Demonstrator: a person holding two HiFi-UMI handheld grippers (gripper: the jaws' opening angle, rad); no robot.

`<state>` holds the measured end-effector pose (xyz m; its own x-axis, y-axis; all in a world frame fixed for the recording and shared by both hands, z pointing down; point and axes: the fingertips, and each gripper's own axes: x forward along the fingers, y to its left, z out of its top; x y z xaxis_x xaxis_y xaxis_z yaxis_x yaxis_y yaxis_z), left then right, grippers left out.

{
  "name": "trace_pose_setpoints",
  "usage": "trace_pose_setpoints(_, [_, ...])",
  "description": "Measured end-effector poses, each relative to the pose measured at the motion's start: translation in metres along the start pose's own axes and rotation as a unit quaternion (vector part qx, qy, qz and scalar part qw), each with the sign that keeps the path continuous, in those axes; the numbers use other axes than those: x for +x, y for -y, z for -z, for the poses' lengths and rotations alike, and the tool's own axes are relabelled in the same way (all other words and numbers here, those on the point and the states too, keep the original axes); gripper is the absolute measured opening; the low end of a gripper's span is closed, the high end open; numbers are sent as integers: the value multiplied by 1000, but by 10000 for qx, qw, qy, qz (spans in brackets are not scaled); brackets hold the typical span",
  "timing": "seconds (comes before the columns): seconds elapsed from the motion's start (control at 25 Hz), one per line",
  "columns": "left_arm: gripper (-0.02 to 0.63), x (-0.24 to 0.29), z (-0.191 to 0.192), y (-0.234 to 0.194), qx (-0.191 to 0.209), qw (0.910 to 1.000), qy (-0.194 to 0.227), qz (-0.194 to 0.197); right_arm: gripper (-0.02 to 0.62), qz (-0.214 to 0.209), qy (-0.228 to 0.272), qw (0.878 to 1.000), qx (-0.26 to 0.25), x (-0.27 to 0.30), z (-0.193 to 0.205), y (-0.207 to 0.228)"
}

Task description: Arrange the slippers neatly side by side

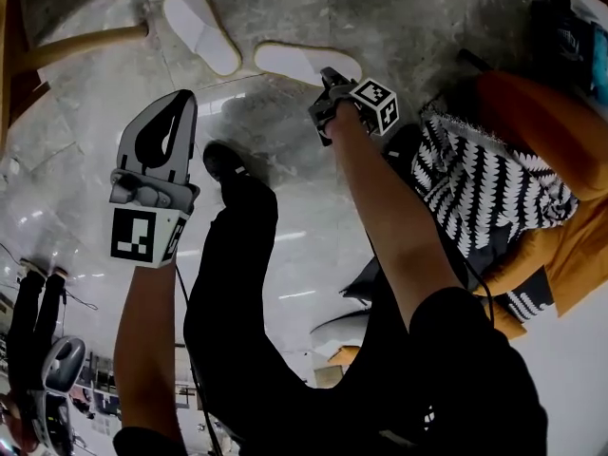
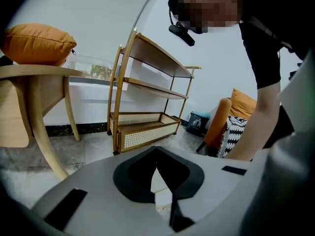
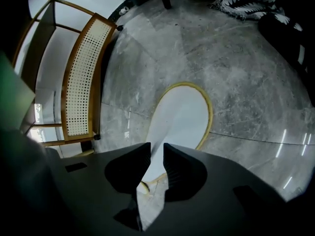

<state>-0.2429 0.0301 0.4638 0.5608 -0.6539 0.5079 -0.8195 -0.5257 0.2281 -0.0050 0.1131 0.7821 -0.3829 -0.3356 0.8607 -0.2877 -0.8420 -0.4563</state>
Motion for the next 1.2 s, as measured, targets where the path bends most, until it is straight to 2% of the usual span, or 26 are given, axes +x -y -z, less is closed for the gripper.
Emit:
trace_pose_setpoints(0.16, [17, 1, 7, 0, -62, 10000, -60, -8, 48, 98, -84, 9998, -116, 6, -1, 1])
trace_pose_setpoints(0.4, [17, 2, 9, 7, -139, 9998, -162, -7, 38, -61, -260, 9985, -474, -10, -2, -16])
trace_pose_setpoints(0.52, [17, 5, 6, 18, -329, 9993, -181, 8, 37, -105, -421, 9950, -905, -29, -10, -30])
trace_pose_setpoints(0.64, [17, 7, -1, 27, -435, 9989, -179, -10, 37, -50, -628, 9830, -1725, -48, -19, -49])
trace_pose_setpoints(0.76, [17, 11, -11, 38, -495, 9987, -138, -8, 37, 105, -877, 9541, -2862, -67, -32, -68])
trace_pose_setpoints(0.84, [17, 13, -16, 47, -535, 9985, -107, 25, 37, 250, -1066, 9245, -3652, -78, -39, -80])
trace_pose_setpoints(0.96, [17, 14, -21, 61, -548, 9984, -77, 105, 35, 515, -1358, 8729, -4658, -86, -51, -91])
trace_pose_setpoints(1.08, [17, 19, -22, 68, -608, 9981, -21, 110, 35, 770, -1725, 8271, -5294, -78, -63, -97])
trace_pose_setpoints(1.2, [17, 23, -24, 73, -685, 9976, 81, 87, 35, 1064, -1990, 7965, -5609, -67, -75, -95])
